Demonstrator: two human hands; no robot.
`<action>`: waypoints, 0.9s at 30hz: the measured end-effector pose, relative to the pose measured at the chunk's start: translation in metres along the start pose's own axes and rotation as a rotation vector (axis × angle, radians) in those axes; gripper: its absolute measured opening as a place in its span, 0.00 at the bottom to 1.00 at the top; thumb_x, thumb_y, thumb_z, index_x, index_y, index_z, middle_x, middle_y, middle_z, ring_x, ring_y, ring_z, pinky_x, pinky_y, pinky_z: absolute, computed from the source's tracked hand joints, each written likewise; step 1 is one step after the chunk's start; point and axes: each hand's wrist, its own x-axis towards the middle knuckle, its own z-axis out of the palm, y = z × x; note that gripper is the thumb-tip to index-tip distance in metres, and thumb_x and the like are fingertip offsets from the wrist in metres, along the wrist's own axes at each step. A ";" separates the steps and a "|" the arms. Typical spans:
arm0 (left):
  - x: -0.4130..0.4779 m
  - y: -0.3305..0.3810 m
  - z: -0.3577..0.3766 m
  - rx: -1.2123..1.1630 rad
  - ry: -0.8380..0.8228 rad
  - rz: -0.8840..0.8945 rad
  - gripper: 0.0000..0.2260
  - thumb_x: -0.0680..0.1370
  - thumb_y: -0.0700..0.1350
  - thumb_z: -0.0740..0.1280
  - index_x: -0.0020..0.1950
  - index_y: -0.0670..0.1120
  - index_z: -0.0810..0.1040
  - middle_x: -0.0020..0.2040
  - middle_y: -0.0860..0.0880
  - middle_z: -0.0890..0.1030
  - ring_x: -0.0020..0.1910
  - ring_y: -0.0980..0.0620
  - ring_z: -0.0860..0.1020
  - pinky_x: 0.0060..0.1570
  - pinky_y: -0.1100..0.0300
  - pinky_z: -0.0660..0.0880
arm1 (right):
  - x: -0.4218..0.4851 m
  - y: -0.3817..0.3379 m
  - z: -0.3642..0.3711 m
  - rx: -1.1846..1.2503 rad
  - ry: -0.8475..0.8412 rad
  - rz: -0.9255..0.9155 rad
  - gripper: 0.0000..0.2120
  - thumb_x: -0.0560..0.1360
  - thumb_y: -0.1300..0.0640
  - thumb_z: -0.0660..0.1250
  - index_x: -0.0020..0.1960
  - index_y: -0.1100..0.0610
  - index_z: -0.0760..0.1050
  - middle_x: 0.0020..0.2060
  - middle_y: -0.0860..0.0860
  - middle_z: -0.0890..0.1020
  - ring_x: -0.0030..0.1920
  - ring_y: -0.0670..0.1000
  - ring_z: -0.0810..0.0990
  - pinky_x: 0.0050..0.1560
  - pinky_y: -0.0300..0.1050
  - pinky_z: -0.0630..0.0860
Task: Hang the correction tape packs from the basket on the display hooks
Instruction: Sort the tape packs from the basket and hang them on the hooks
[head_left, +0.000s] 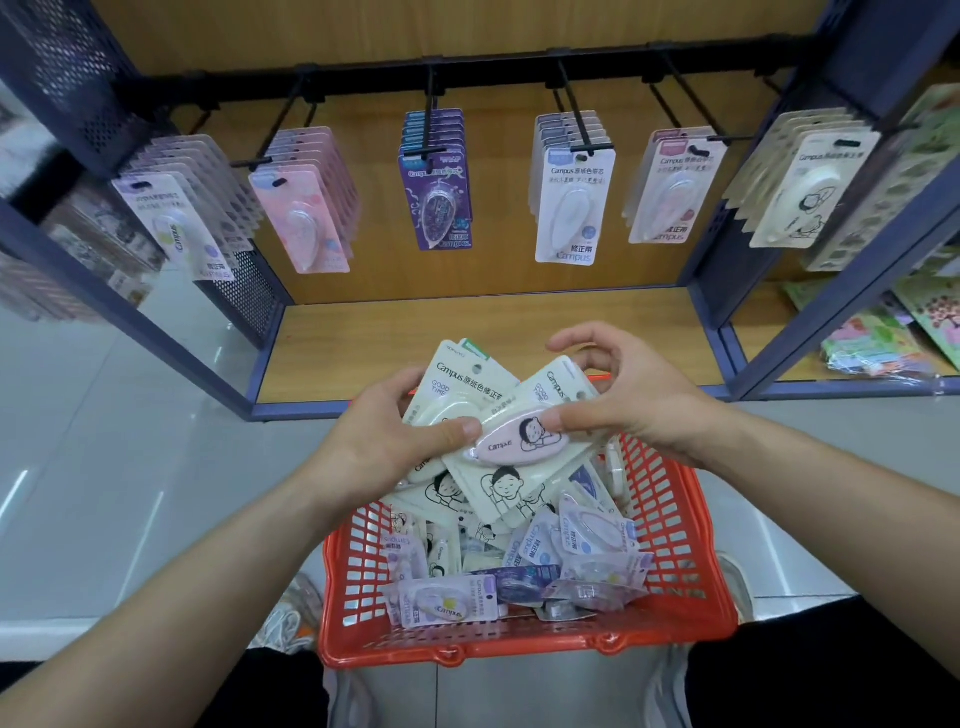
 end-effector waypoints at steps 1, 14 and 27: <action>-0.001 -0.001 0.003 -0.033 0.008 -0.013 0.19 0.73 0.43 0.77 0.62 0.50 0.80 0.51 0.52 0.88 0.48 0.49 0.87 0.51 0.49 0.82 | 0.000 0.000 0.000 0.036 0.027 -0.005 0.35 0.57 0.59 0.85 0.61 0.49 0.76 0.52 0.56 0.84 0.44 0.58 0.86 0.42 0.59 0.84; 0.005 -0.004 0.027 -0.163 0.108 -0.036 0.12 0.77 0.44 0.75 0.59 0.48 0.81 0.50 0.51 0.88 0.50 0.48 0.87 0.57 0.44 0.81 | 0.007 -0.008 -0.002 0.072 -0.072 0.071 0.24 0.65 0.65 0.81 0.58 0.58 0.78 0.50 0.62 0.86 0.44 0.61 0.86 0.47 0.60 0.83; 0.005 -0.012 0.043 -0.262 0.079 -0.032 0.12 0.80 0.44 0.71 0.63 0.49 0.81 0.56 0.51 0.87 0.57 0.48 0.85 0.65 0.42 0.76 | 0.009 0.005 0.019 0.399 0.358 0.009 0.31 0.58 0.52 0.82 0.58 0.59 0.77 0.48 0.55 0.87 0.46 0.56 0.87 0.53 0.58 0.83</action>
